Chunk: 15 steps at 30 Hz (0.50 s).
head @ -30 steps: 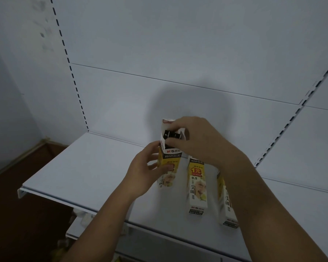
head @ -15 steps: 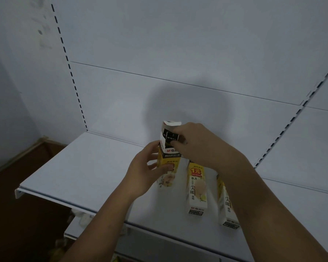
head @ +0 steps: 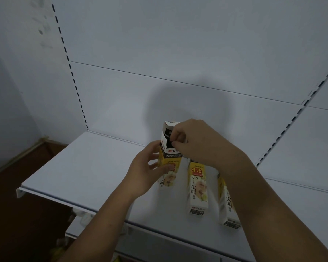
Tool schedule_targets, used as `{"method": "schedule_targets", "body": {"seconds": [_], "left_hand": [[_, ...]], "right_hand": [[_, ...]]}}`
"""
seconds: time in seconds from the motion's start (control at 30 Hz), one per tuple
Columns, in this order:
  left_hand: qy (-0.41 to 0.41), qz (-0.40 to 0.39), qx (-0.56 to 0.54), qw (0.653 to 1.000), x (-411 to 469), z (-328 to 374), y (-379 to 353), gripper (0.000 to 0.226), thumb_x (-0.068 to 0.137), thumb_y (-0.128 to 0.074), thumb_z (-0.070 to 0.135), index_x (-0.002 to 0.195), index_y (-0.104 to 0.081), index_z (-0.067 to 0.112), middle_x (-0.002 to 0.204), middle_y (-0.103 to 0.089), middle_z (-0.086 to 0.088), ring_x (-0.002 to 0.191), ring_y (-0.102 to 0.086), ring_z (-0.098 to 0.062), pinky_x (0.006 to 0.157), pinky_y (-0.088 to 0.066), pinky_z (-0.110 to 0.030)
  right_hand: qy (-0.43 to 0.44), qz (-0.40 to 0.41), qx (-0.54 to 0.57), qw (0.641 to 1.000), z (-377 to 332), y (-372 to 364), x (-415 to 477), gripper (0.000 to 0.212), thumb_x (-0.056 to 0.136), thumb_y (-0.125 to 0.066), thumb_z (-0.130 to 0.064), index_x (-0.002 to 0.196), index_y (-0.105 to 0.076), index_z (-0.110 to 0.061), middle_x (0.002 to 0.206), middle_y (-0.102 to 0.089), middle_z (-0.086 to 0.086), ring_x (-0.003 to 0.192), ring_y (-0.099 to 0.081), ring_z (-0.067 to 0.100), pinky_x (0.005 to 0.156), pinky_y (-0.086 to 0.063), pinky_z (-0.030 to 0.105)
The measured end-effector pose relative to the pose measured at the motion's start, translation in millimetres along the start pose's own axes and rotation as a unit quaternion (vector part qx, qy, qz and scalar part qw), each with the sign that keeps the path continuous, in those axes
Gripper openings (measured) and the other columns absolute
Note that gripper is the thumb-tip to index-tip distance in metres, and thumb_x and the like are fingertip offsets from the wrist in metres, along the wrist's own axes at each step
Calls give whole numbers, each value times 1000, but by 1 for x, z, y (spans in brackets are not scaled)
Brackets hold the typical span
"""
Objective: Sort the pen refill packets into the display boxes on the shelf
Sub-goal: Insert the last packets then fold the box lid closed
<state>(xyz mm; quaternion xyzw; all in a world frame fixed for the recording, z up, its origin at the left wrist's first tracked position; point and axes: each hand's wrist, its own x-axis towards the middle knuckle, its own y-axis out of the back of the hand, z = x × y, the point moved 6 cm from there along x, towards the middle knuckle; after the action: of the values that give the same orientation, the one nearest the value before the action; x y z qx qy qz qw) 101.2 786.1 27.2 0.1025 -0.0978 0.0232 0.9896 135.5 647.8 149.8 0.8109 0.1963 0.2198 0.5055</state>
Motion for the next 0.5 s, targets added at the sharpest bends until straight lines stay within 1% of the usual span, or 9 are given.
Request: {"method": "schedule_targets", "body": {"seconds": [0.03, 0.07, 0.13, 0.17, 0.23, 0.3, 0.33, 0.43, 0.5], "left_hand": [[0, 0, 0, 1000, 0, 0, 0, 55, 87, -85, 20, 133, -59, 37, 121, -72, 16, 116, -67, -8, 100, -60, -43], [1, 0, 0, 1000, 0, 0, 0, 55, 87, -85, 20, 133, -59, 37, 121, -72, 16, 116, -67, -7, 100, -60, -43], [3, 0, 1, 1000, -1, 0, 1, 55, 87, -85, 20, 133, -59, 37, 121, -72, 17, 116, -66, -6, 100, -59, -42], [2, -1, 1, 1000, 0, 0, 1, 55, 87, -85, 20, 133, -59, 37, 120, -72, 18, 116, -66, -5, 100, -60, -42], [1, -1, 3, 1000, 0, 0, 0, 55, 88, -84, 20, 133, -59, 36, 120, -72, 18, 115, -66, -5, 100, -60, -41], [0, -1, 5, 1000, 0, 1, 0, 55, 88, -84, 19, 134, -59, 36, 120, -71, 19, 115, -66, -5, 100, -60, -41], [-1, -2, 5, 1000, 0, 0, 0, 54, 88, -84, 19, 134, -59, 35, 120, -71, 19, 115, -66, -4, 99, -60, -40], [0, -3, 3, 1000, 0, 0, 0, 54, 88, -84, 19, 133, -59, 36, 121, -71, 19, 115, -66, -5, 100, -60, -40], [-1, -2, -1, 1000, 0, 0, 0, 54, 88, -84, 19, 133, -59, 37, 121, -71, 18, 116, -65, -5, 100, -60, -41]], "right_hand": [[4, -10, -12, 1000, -2, -4, 1, 20, 96, -62, -16, 102, -79, -25, 86, -74, -9, 73, -67, 3, 69, -52, 19], [9, -29, -31, 999, -4, -8, 2, 24, 98, -57, -15, 102, -79, -25, 85, -72, -8, 70, -65, 6, 65, -51, 22], [18, -65, -57, 996, -5, -13, 0, 31, 100, -49, -14, 100, -79, -25, 81, -67, -5, 66, -61, 10, 59, -44, 25], [21, -62, -54, 996, -5, -11, -1, 32, 100, -49, -14, 101, -79, -25, 82, -67, -6, 67, -61, 9, 60, -45, 26], [22, 4, -22, 1000, -4, 5, -4, 29, 99, -52, -16, 104, -79, -28, 92, -70, -10, 71, -62, 5, 64, -49, 23], [22, 88, 12, 996, -1, 20, -6, 25, 100, -56, -19, 108, -77, -28, 99, -71, -13, 68, -57, -2, 64, -44, 17], [24, 105, 15, 994, 1, 23, -5, 24, 100, -57, -20, 112, -76, -27, 103, -72, -14, 66, -54, -6, 65, -40, 15], [27, 83, -2, 996, 4, 16, 0, 26, 100, -60, -21, 122, -73, -27, 114, -72, -15, 64, -51, -12, 67, -37, 10], [28, 67, 5, 997, 4, 10, 3, 24, 98, -65, -26, 121, -73, -27, 110, -73, -16, 69, -56, -13, 71, -44, 13]]}}
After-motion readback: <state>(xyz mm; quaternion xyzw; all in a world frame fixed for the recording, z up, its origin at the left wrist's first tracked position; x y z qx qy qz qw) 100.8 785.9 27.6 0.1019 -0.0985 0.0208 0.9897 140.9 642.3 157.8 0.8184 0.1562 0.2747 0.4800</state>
